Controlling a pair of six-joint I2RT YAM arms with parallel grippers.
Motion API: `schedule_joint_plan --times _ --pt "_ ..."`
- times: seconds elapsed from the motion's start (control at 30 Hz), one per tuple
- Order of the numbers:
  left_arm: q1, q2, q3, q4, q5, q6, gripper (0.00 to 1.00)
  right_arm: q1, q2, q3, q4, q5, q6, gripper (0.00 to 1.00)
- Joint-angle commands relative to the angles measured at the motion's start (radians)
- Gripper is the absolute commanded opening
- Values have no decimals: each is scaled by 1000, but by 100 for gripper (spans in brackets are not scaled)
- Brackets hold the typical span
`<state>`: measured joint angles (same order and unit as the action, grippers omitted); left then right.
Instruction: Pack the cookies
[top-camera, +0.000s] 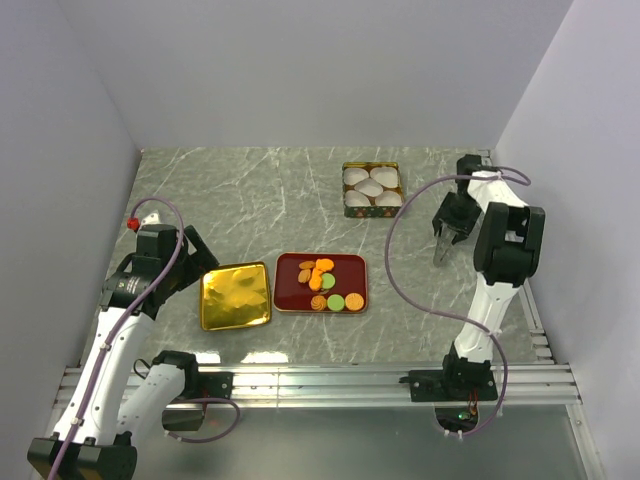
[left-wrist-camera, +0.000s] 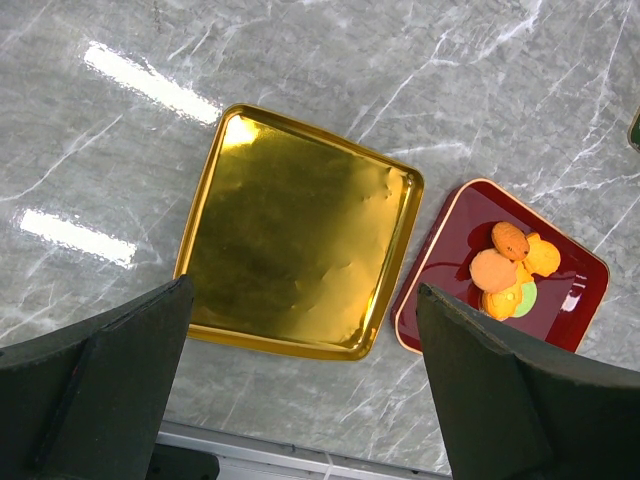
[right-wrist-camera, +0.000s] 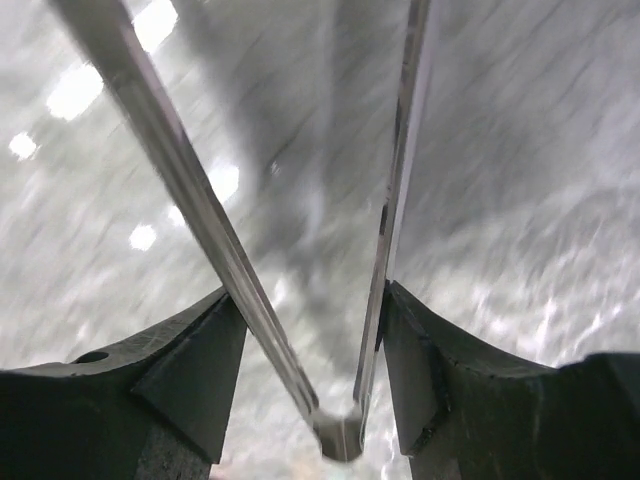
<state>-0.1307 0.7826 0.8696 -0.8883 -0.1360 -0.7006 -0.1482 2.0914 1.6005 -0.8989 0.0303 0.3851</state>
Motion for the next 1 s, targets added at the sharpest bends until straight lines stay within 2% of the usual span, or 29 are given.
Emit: schedule_joint_plan --times 0.0,0.37,0.6,0.97 --pt "0 -8 -6 20 -2 -4 100 41 -160 50 -54 17 20 61" --pt "0 -6 -11 23 10 4 99 94 -392 -45 -121 -56 60 61" --pt "0 9 -9 23 4 0 99 142 -491 -34 -184 -79 57 59" --pt "-1 10 -7 25 6 3 99 357 -616 -19 -299 -90 57 57"
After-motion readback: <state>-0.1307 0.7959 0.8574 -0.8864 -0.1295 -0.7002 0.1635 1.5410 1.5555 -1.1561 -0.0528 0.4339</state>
